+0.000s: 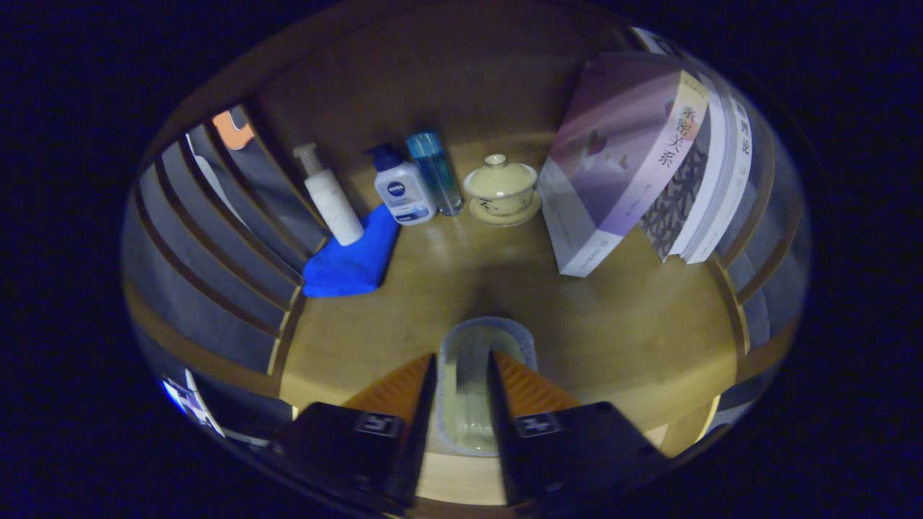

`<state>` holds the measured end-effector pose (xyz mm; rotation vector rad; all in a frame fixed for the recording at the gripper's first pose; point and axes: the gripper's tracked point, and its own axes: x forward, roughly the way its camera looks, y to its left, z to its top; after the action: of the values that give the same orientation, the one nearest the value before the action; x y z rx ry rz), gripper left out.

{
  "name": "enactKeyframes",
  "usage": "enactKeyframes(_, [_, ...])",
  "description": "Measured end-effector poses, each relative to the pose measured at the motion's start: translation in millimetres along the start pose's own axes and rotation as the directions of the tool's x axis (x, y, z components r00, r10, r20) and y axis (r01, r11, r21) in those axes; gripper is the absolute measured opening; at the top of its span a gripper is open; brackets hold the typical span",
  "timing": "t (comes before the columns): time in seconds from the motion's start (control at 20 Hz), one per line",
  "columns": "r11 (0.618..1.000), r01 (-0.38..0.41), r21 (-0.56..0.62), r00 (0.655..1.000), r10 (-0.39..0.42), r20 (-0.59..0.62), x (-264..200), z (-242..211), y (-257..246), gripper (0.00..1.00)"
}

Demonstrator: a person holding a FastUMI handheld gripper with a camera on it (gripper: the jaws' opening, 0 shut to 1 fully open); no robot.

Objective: Pull open the drawer, take out the items inside it, and place them on the countertop above the cabinet.

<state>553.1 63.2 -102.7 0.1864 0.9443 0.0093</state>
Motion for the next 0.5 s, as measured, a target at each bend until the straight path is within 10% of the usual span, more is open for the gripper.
enactKeyframes(0.1, [0.999, 0.034, 0.002, 0.997, -0.034, 0.075, -8.9, 8.9, -6.9, 0.82])
enactKeyframes(0.5, [0.992, -0.013, -0.129, 0.937, 0.057, 0.344, -77.9, 9.1, 37.3, 0.78])
